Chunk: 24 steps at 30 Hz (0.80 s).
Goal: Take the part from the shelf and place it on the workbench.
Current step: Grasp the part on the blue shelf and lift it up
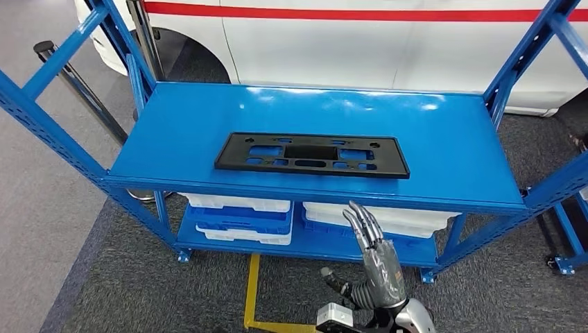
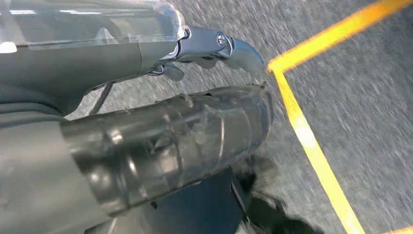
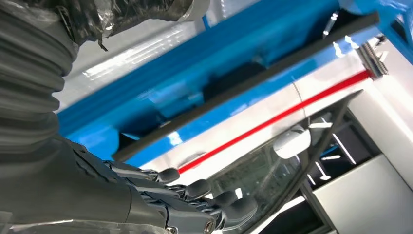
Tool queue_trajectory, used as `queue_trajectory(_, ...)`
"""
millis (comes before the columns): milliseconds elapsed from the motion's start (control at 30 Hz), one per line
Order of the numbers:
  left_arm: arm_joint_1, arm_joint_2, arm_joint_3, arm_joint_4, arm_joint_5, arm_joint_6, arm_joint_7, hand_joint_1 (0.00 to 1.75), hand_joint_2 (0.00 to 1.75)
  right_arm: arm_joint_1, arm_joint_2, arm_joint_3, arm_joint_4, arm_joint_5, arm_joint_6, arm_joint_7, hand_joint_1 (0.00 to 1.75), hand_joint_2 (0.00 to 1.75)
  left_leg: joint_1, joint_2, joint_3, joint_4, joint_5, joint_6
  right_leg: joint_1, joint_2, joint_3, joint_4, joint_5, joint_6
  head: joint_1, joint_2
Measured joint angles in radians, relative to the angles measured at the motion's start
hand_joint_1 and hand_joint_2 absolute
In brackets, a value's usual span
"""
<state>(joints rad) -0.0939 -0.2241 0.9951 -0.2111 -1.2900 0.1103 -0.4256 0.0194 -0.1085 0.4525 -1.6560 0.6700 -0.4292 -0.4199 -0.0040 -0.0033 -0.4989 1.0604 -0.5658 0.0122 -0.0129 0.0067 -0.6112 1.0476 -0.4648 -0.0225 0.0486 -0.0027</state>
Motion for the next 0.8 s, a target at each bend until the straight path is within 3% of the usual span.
queue_trajectory(100, 0.001, 0.000, 0.000, 0.000, 0.000, -0.002, 0.000, 0.00, 0.00, -0.002, -0.001, 0.000, -0.001, 0.005, 0.000, 0.000, 0.00, 1.75, 0.003, 0.000, -0.119, 0.187, -0.058, -0.009, 0.003, -0.002, 0.031, -0.006, -0.022, -0.009, -0.003, 0.000)
queue_trajectory(133, 0.002, 0.000, 0.000, 0.000, 0.000, -0.003, 0.000, 0.00, 0.00, -0.002, -0.001, 0.000, -0.001, 0.006, 0.000, 0.000, 0.00, 1.75, 0.004, 0.000, -0.156, 0.227, -0.067, -0.009, 0.005, -0.001, 0.041, -0.006, -0.031, -0.010, -0.002, 0.000)
queue_trajectory(167, 0.004, 0.000, 0.000, 0.000, -0.001, -0.004, 0.000, 0.00, 0.00, -0.002, -0.001, 0.000, -0.001, 0.007, 0.000, 0.001, 0.00, 1.75, 0.004, 0.000, -0.177, 0.234, -0.057, -0.008, 0.008, 0.001, 0.054, -0.006, -0.040, -0.011, -0.003, 0.000)
queue_trajectory(200, 0.005, 0.000, 0.000, 0.000, -0.001, -0.004, 0.001, 0.00, 0.00, -0.002, -0.001, 0.000, -0.001, 0.009, 0.000, 0.001, 0.00, 1.75, 0.004, 0.000, -0.181, 0.204, -0.023, -0.004, 0.010, 0.003, 0.067, -0.007, -0.050, -0.011, -0.003, 0.000)
queue_trajectory(267, 0.006, 0.000, 0.000, 0.000, -0.001, -0.006, 0.002, 0.00, 0.00, -0.003, -0.001, 0.000, -0.001, 0.013, 0.000, 0.002, 0.00, 1.75, 0.000, 0.000, -0.158, 0.087, 0.076, 0.012, 0.013, 0.004, 0.093, -0.008, -0.070, -0.011, -0.001, 0.000)
queue_trajectory(333, 0.004, 0.001, 0.000, 0.000, -0.002, -0.006, 0.003, 0.00, 0.00, -0.005, -0.002, 0.000, -0.001, 0.015, 0.002, 0.005, 0.00, 1.75, -0.009, 0.000, -0.140, 0.001, 0.127, 0.028, 0.011, 0.005, 0.104, -0.013, -0.082, -0.005, 0.002, 0.000)
queue_trajectory(433, 0.004, 0.002, -0.001, 0.000, -0.003, -0.007, 0.004, 0.00, 0.00, -0.007, -0.003, -0.001, -0.002, 0.018, 0.004, 0.007, 0.00, 1.75, -0.018, 0.002, -0.120, -0.040, 0.131, 0.045, 0.006, 0.003, 0.115, -0.014, -0.082, 0.011, 0.001, 0.000)
queue_trajectory(500, 0.005, 0.002, -0.001, 0.000, -0.003, -0.007, 0.004, 0.00, 0.00, -0.011, -0.005, -0.002, -0.004, 0.019, 0.004, 0.007, 0.00, 1.75, -0.012, 0.002, -0.086, -0.065, 0.130, 0.054, 0.006, 0.000, 0.100, 0.032, -0.084, 0.019, 0.002, 0.000)
queue_trajectory(633, 0.000, 0.001, -0.003, 0.000, -0.005, -0.009, 0.004, 0.00, 0.00, -0.016, -0.010, -0.004, -0.005, 0.024, 0.006, 0.009, 0.00, 1.75, -0.009, 0.000, -0.046, -0.077, 0.107, 0.058, -0.002, -0.001, -0.042, 0.233, -0.149, 0.037, 0.004, 0.000)
queue_trajectory(667, 0.001, 0.001, -0.003, 0.000, -0.005, -0.009, 0.004, 0.00, 0.00, -0.016, -0.011, -0.004, -0.005, 0.026, 0.007, 0.010, 0.00, 1.75, -0.008, 0.000, -0.037, -0.076, 0.098, 0.057, -0.005, -0.001, -0.065, 0.243, -0.146, 0.042, 0.004, 0.000)
queue_trajectory(700, 0.001, 0.001, -0.004, 0.000, -0.006, -0.010, 0.004, 0.00, 0.00, -0.016, -0.013, -0.004, -0.005, 0.028, 0.008, 0.012, 0.00, 1.75, -0.007, 0.000, -0.026, -0.074, 0.089, 0.055, -0.008, -0.001, -0.072, 0.222, -0.121, 0.046, 0.004, 0.000)
queue_trajectory(767, 0.003, 0.000, -0.005, 0.000, -0.008, -0.010, 0.004, 0.00, 0.00, -0.017, -0.016, -0.004, -0.004, 0.030, 0.009, 0.015, 0.00, 1.75, -0.004, -0.001, -0.003, -0.070, 0.067, 0.046, -0.013, -0.002, -0.046, 0.110, -0.026, 0.052, 0.004, 0.000)
queue_trajectory(800, 0.002, 0.000, -0.006, 0.000, -0.008, -0.009, 0.004, 0.00, 0.00, -0.017, -0.018, -0.004, -0.004, 0.031, 0.010, 0.016, 0.00, 1.75, -0.003, -0.002, 0.005, -0.066, 0.057, 0.040, -0.012, -0.003, -0.035, 0.057, -0.001, 0.051, 0.004, 0.000)
